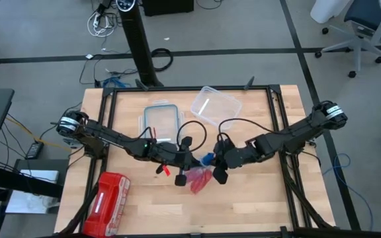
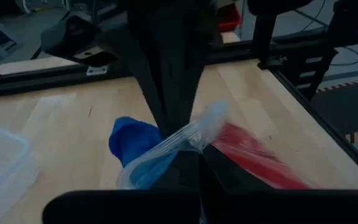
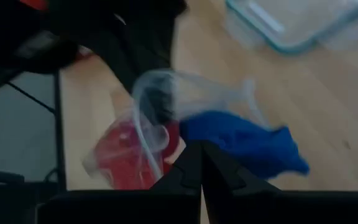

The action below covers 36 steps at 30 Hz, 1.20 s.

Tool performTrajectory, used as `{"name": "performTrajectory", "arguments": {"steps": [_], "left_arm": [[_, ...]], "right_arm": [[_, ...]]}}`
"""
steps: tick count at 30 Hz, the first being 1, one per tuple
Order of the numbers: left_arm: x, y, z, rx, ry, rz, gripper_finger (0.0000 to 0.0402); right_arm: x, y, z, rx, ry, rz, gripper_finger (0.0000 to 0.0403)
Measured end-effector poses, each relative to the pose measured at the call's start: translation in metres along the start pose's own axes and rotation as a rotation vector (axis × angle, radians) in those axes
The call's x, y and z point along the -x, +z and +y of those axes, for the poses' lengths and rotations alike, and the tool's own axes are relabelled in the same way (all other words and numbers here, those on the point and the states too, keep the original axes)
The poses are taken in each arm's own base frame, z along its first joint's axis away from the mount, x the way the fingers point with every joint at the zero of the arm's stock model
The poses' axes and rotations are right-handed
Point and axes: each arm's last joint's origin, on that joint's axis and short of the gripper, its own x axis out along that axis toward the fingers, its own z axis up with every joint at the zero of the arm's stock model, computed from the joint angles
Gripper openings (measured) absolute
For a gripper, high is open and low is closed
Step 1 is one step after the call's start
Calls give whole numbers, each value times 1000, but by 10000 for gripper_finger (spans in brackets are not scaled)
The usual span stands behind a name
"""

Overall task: Roll bandage
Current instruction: Put the blue bandage into the transparent zip bag

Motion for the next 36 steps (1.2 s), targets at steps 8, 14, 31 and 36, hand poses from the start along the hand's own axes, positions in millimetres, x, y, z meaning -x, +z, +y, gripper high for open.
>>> {"name": "performTrajectory", "arguments": {"steps": [8,14,31,36], "left_arm": [[0,-4,0,-17,7,13,0],[0,-11,2,-31,34,45,0],[0,-12,2,-58,37,51,0],[0,-12,2,-58,33,49,0]], "right_arm": [[7,-3,9,18,57,-16,1],[21,-6,12,3,15,-64,1],[12,-10,5,-22,-132,-108,1],[-11,-9,2,-9,-106,-50,1]]}}
